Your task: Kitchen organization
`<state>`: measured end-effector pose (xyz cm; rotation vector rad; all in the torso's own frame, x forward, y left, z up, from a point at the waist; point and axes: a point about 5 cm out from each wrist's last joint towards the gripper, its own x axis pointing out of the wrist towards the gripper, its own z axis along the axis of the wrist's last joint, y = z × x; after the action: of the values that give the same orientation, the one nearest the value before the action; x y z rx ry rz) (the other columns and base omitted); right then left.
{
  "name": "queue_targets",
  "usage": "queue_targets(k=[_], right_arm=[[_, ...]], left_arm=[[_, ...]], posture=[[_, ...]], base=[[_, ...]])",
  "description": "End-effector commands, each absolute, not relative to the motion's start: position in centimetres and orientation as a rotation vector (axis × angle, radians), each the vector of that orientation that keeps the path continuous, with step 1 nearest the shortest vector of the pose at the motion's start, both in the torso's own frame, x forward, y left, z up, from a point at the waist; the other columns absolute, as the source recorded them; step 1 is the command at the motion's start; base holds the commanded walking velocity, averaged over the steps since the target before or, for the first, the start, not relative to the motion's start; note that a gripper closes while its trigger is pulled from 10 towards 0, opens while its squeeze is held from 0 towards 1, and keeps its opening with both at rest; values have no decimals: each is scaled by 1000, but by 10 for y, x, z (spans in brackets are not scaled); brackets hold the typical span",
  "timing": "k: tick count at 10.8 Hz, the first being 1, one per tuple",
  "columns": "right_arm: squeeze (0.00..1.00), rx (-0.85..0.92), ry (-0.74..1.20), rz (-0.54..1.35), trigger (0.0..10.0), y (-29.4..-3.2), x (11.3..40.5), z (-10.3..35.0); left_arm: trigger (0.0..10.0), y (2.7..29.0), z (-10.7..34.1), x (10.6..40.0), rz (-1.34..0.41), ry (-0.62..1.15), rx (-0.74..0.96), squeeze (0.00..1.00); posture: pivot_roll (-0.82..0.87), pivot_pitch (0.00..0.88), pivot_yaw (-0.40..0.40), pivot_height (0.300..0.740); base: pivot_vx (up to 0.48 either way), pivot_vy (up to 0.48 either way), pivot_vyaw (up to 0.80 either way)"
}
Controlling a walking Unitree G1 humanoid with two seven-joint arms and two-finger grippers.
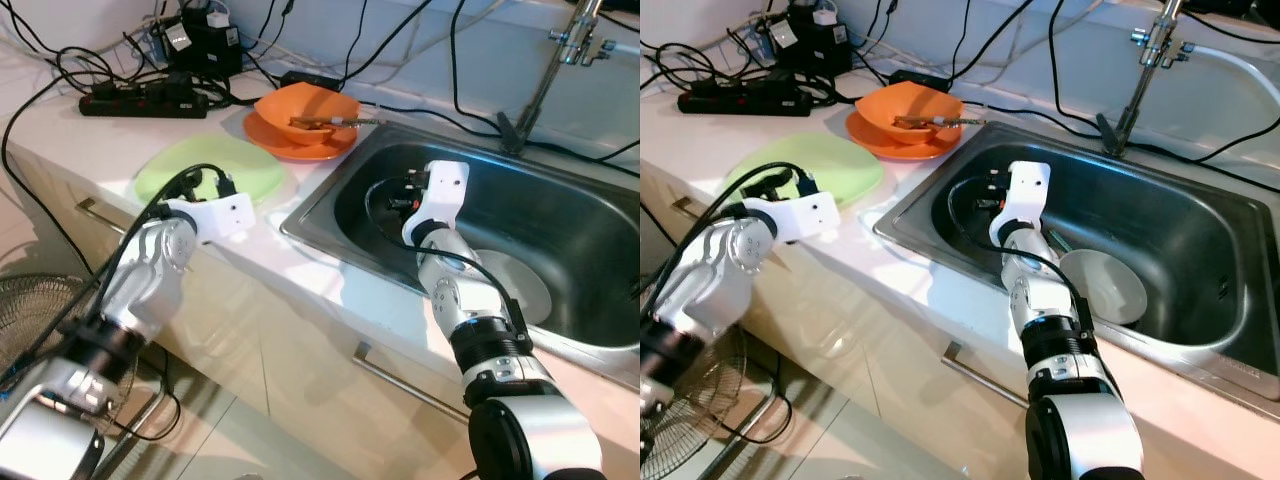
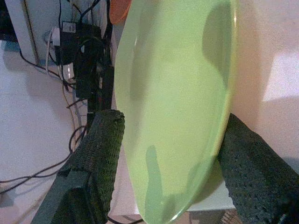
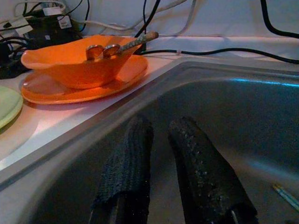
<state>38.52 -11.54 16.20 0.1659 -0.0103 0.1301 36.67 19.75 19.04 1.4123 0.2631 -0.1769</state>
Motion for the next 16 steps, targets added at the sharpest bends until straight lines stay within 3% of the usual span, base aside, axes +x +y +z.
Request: queue_targets(k=[1,16], right_arm=[[0,176,-10,124,10000,-117,384,163],[0,176,8,112,10000,-120,384,161]], left_arm=[[0,200,179,367,-210,314,1433,0],[0,190,157,365,-269,317,1406,0]], posture=[[240,23,-27,740],[240,28,-39,740]], base=[[0,0,0],[0,0,0]])
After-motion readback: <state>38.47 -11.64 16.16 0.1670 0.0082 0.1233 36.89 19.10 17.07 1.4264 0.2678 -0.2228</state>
